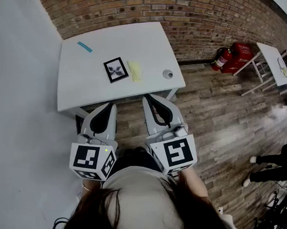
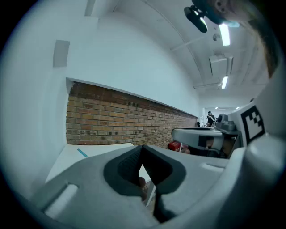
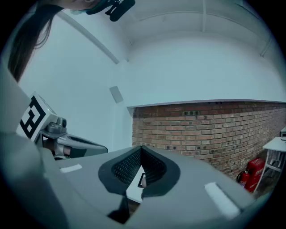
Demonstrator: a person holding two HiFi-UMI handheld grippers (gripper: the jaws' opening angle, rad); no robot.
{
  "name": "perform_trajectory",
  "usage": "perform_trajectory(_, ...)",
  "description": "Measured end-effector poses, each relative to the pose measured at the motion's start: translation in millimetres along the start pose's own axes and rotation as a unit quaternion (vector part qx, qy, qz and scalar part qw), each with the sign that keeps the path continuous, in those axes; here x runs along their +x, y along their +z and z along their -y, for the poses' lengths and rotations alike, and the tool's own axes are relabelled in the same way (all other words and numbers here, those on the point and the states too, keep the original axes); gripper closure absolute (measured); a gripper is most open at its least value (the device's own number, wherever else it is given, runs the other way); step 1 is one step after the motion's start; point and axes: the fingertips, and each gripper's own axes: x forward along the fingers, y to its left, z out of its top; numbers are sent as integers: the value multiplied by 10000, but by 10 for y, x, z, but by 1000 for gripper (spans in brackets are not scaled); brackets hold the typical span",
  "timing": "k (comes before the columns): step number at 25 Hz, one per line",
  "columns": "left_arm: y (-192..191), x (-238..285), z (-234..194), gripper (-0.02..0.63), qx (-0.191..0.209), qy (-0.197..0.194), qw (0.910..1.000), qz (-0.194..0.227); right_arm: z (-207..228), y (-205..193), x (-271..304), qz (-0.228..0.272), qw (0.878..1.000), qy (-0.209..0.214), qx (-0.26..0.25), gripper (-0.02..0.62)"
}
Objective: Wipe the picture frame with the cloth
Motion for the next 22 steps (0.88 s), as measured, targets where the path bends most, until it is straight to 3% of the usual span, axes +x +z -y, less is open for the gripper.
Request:
perform_trajectory(12, -30, 168, 114, 606, -26, 162, 9999, -21, 233, -23, 27, 138, 9997, 112, 143, 591)
perform_trajectory(22, -97, 367, -208, 606, -172, 348, 9991, -142, 322, -105, 395, 93, 9995, 164, 263, 592)
